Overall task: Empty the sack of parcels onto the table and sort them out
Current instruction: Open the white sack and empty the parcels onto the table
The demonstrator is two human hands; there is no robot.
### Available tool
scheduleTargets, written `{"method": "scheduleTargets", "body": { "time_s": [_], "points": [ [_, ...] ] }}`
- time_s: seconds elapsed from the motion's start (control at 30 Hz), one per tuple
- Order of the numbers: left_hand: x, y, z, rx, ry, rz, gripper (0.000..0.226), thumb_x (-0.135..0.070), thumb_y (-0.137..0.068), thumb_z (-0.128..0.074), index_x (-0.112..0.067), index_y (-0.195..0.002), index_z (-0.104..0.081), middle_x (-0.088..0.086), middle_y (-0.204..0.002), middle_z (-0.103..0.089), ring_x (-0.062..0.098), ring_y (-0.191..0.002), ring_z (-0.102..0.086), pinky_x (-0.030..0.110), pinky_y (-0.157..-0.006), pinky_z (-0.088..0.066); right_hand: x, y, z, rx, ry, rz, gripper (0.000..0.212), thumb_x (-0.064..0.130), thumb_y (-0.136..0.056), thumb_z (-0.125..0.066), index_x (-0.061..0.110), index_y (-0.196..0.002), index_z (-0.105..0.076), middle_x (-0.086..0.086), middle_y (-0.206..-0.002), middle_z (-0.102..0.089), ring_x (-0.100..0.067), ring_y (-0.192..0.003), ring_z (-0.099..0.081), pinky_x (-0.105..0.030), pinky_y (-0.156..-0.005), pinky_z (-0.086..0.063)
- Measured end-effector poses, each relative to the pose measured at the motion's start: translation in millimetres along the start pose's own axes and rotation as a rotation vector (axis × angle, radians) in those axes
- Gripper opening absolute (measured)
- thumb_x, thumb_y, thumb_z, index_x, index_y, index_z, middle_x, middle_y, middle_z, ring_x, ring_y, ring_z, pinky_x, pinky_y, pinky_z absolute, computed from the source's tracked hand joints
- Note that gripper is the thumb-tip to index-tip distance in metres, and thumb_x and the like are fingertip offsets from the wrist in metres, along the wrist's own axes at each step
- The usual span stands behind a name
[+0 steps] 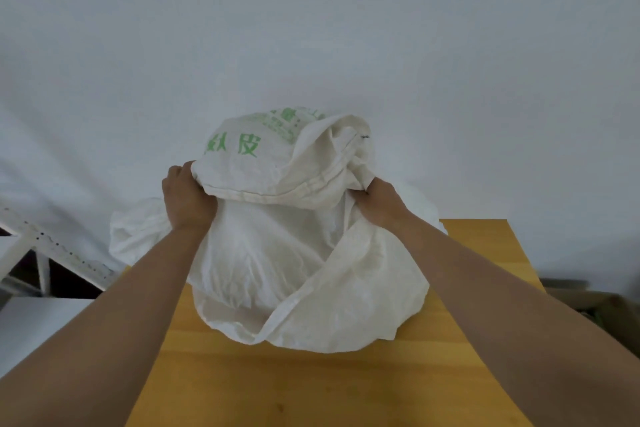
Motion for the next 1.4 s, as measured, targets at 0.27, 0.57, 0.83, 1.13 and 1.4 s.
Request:
{"method": "scheduleTargets", "body": {
  "time_s": [0.27,0.57,0.83,1.13,1.4],
  "points": [
    [-14.1,7.7,9.6,-0.1,0.102,0.009,0.025,0.003,-0.079,-0.05,0.0,-0.102,-0.059,0.023,-0.1,-0.056,0.036,-0.097,-0.047,0.024,-0.077,-0.024,6.9,6.1,1.0,-0.08,-0.035,0.099,0.033,0.03,-0.097,-0.047,0.017,-0.126,-0.057,0.003,-0.114,-0.063,-0.014,-0.096,-0.058,-0.029,-0.079,-0.046],
    [-18.1,0.3,16.5,-0.096,0.158,0.071,0.023,0.011,-0.078,-0.048,0.004,-0.098,-0.056,0.029,-0.102,-0.053,0.043,-0.096,-0.051,0.046,-0.085,-0.042,41.2,0.7,8.4,-0.226,-0.105,0.218,0.032,0.014,-0.097,-0.045,0.011,-0.126,-0.058,-0.004,-0.115,-0.064,-0.018,-0.101,-0.059,-0.028,-0.081,-0.045],
    [-5.4,-1.3,5.5,0.024,0.062,0.074,0.013,0.005,-0.079,-0.042,-0.003,-0.084,-0.051,0.023,-0.093,-0.054,0.039,-0.092,-0.048,0.035,-0.071,-0.033,26.2,-5.4,-6.6,-0.066,-0.039,0.044,0.03,0.023,-0.1,-0.044,0.011,-0.125,-0.057,-0.005,-0.108,-0.064,-0.022,-0.096,-0.061,-0.032,-0.077,-0.046],
    [-8.6,-0.2,17.3,-0.109,0.134,0.079,0.02,0.009,-0.075,-0.04,-0.002,-0.087,-0.053,0.024,-0.096,-0.054,0.038,-0.094,-0.048,0.029,-0.073,-0.029,39.8,-5.5,-7.6,-0.11,-0.083,0.093,0.028,0.021,-0.097,-0.046,0.015,-0.121,-0.058,0.0,-0.104,-0.064,-0.02,-0.092,-0.061,-0.029,-0.072,-0.045],
    [-7.0,-6.8,24.3,-0.02,0.126,0.082,0.016,0.007,-0.079,-0.043,0.001,-0.088,-0.055,0.026,-0.097,-0.054,0.04,-0.09,-0.053,0.036,-0.071,-0.038,55.9,-4.6,-0.9,-0.183,-0.027,0.107,0.027,0.022,-0.1,-0.044,0.009,-0.118,-0.058,-0.005,-0.105,-0.065,-0.022,-0.09,-0.06,-0.032,-0.074,-0.045]
  ]
}}
Point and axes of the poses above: each hand's wrist, its own y-axis away from the middle knuckle, its own z-axis out of the back of the hand, x = y × z, the point moved 4 cm from there along -y, towards the middle knuckle
